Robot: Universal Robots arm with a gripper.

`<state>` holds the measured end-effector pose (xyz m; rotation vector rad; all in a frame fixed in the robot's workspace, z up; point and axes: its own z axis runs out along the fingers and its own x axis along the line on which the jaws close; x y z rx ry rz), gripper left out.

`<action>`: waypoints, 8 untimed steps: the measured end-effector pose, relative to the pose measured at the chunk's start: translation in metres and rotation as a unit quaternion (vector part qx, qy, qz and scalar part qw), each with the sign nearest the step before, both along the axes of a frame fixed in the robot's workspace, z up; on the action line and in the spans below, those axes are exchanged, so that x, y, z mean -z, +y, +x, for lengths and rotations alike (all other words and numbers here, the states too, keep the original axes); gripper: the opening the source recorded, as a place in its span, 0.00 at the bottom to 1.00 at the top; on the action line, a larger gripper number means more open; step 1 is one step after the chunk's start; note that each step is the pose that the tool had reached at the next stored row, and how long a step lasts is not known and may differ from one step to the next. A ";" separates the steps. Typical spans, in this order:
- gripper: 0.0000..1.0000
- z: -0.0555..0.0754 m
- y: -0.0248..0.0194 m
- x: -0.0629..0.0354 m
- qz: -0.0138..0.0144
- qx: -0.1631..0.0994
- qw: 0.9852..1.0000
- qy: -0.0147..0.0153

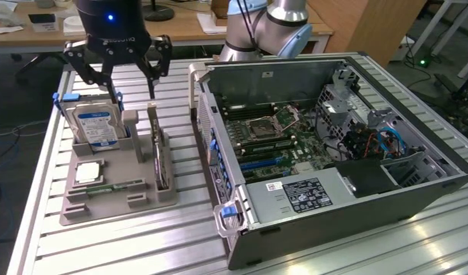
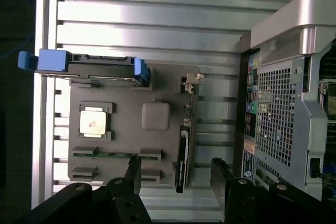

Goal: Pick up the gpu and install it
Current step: 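Pick up the gpu and move the gpu toward the slot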

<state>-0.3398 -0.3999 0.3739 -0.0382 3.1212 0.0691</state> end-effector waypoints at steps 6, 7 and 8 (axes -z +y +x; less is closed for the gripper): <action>0.65 0.001 0.0051 0.0111 0.000 0.000 1.000 0.000; 0.65 0.001 0.0055 0.0129 0.000 0.000 1.000 0.000; 0.65 0.001 0.0058 0.0146 0.000 0.000 1.000 0.000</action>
